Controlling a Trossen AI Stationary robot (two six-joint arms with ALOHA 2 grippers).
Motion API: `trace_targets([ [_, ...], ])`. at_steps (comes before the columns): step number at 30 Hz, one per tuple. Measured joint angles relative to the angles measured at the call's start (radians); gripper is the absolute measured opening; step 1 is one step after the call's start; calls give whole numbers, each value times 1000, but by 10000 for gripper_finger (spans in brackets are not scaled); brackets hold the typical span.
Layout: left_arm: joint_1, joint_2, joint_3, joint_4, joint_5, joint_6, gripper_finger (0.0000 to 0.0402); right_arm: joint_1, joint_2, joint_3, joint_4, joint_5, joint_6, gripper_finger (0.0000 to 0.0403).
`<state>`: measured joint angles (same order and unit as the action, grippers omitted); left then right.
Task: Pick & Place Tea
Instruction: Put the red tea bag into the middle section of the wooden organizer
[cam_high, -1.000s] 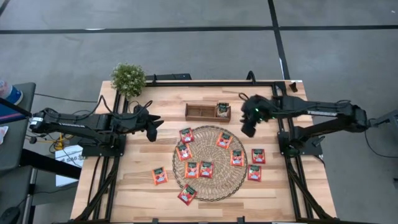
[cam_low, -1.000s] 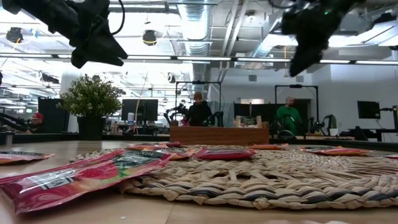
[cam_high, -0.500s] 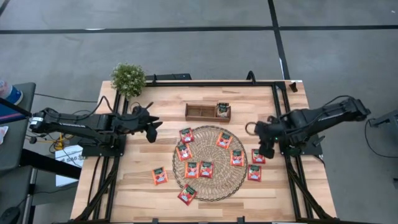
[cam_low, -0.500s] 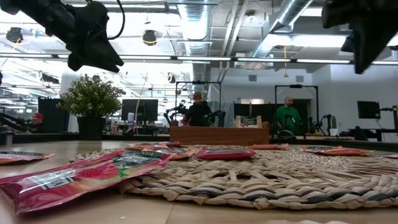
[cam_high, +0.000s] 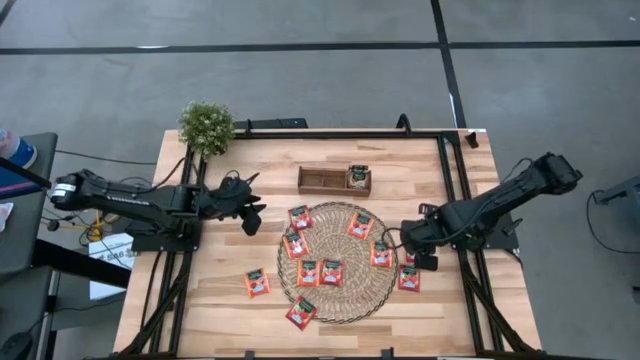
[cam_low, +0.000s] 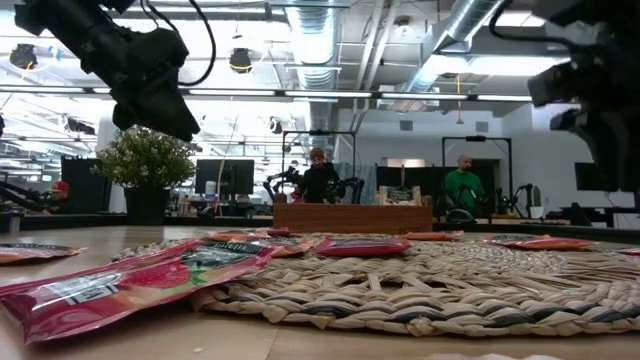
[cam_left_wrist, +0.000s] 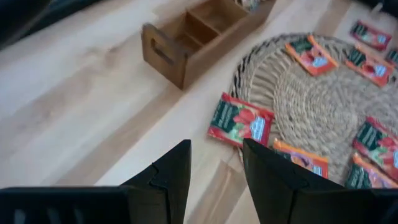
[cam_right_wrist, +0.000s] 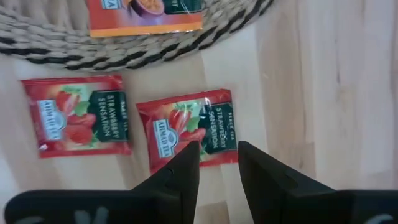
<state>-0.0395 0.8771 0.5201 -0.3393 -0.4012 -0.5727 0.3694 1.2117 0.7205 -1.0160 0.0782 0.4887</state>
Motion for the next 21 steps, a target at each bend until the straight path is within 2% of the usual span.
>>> trace_targets([
  [8, 0, 56, 0, 28, 8, -2, 137, -47, 6, -112, 96, -1, -2, 102],
  [21, 0, 59, 0, 58, 4, 19, 137, -110, 6, -121, 151, -42, -53, 102],
])
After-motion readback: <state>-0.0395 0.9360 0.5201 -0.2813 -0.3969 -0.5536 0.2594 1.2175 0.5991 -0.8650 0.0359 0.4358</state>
